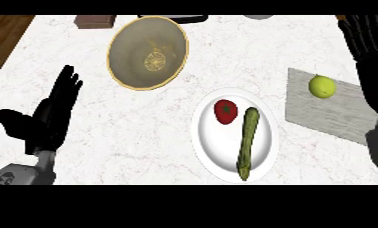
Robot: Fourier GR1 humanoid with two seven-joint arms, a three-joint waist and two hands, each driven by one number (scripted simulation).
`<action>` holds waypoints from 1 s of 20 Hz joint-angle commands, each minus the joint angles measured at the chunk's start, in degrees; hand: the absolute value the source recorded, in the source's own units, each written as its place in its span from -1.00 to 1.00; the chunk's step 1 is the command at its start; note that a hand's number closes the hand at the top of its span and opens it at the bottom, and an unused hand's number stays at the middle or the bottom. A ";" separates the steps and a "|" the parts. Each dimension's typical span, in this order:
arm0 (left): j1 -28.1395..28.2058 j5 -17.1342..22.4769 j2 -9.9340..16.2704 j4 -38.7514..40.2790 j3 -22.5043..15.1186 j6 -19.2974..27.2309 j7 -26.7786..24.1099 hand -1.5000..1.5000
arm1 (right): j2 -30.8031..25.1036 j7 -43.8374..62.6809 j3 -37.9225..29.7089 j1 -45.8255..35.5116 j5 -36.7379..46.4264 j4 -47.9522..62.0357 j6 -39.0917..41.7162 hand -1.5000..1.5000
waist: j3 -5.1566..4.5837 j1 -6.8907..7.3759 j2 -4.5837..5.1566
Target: Pick the tomato from the plate and place it in the bowl
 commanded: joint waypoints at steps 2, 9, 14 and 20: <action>-2.86 1.12 -1.98 -0.24 1.21 -2.98 -2.34 0.00 | 4.34 0.76 4.84 -1.25 -0.79 5.24 2.51 -1.00 | -0.02 1.85 1.36; -4.97 5.14 -2.90 -3.83 1.64 -7.49 -3.57 0.00 | 4.39 7.56 14.96 -1.68 18.59 19.63 -6.89 -1.00 | -0.15 3.68 2.04; -5.06 6.95 -1.90 -1.73 5.13 -10.97 -2.65 0.00 | 11.83 -7.12 13.11 -11.11 21.97 36.92 -10.97 -1.00 | 0.03 2.69 1.59; -3.68 9.07 0.29 -5.41 7.22 -12.40 0.31 0.00 | 2.18 5.76 16.78 -23.34 26.66 41.16 2.01 -1.00 | -0.05 3.39 1.23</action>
